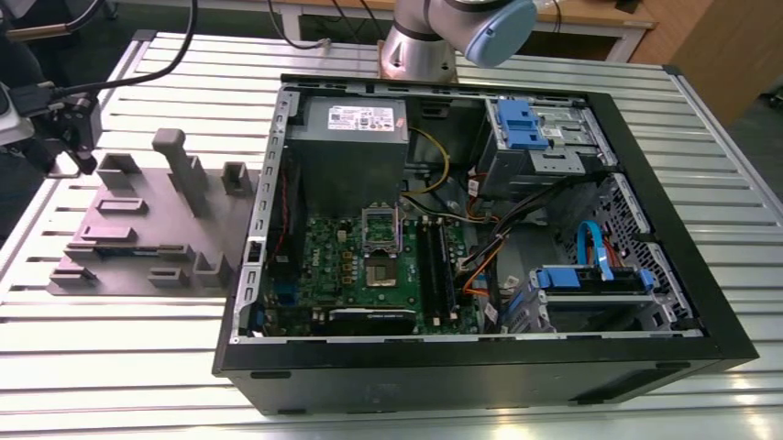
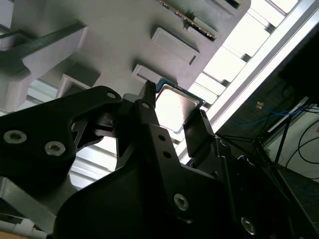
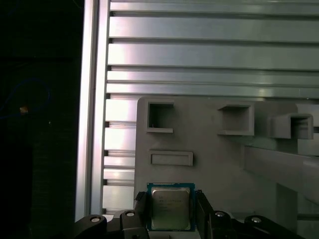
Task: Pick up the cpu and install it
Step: 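Pick up the cpu and move it towards the insertion slot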
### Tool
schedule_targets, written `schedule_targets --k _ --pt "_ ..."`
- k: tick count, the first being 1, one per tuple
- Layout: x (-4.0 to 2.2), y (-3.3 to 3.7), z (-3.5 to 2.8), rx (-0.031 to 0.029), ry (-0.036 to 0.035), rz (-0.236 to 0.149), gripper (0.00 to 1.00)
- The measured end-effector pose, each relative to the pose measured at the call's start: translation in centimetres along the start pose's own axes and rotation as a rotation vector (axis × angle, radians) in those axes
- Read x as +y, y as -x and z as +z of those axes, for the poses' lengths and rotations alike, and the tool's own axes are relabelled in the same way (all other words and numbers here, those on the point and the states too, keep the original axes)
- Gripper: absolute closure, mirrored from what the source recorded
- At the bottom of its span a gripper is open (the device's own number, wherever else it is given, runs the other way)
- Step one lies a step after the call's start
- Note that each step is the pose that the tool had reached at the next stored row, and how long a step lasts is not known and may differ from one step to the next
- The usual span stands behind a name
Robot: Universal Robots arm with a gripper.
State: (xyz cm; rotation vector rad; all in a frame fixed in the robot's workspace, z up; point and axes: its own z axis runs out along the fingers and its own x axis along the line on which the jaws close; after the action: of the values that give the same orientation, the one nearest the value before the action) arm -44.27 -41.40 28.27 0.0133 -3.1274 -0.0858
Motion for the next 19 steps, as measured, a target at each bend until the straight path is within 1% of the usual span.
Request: schedule_targets --k 7,12,19 --pt "0.01 -0.01 -0.20 0.0002 -0.0001 0.000 0.53" --pt "0.02 -0.01 -0.45 0.0001 -0.0004 0.000 0.53" --pt "0.06 -0.02 -1.07 0.0001 -0.0005 0.000 0.53"
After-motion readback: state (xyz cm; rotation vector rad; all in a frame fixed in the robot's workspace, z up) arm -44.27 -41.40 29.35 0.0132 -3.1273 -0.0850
